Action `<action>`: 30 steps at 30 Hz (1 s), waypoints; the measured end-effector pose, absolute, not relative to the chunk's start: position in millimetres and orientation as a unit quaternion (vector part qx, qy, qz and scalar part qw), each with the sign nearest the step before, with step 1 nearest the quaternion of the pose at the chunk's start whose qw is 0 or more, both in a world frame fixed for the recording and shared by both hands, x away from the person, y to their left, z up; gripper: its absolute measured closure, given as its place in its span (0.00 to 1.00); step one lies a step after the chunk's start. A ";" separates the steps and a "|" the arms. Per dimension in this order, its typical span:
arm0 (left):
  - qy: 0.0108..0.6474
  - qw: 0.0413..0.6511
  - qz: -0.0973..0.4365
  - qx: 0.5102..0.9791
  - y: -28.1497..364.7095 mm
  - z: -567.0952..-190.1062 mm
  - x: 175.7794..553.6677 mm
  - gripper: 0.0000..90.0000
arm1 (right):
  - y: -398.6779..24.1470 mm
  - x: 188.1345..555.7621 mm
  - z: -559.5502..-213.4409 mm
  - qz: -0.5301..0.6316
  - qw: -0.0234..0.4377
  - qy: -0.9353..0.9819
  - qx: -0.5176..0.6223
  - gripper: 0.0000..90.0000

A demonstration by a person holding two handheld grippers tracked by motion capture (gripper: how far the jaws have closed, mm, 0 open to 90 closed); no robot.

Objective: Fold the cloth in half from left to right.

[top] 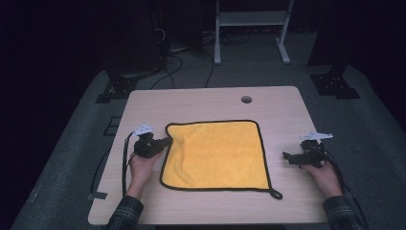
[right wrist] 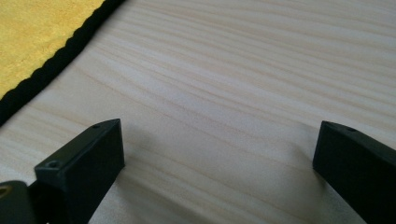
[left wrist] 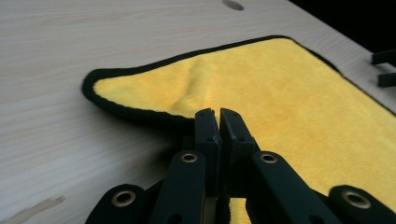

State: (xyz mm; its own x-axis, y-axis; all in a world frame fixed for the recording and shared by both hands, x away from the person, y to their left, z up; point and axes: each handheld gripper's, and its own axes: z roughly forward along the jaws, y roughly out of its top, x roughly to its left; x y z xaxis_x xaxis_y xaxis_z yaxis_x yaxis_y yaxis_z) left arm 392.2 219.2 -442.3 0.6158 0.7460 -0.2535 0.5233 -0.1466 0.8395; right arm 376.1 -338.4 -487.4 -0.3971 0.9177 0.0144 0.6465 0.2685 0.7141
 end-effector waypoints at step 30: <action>0.356 0.533 0.044 0.767 140.0 -437.1 413.2 0.99 | -338.1 376.4 -487.4 0.328 0.207 0.769 0.509 0.01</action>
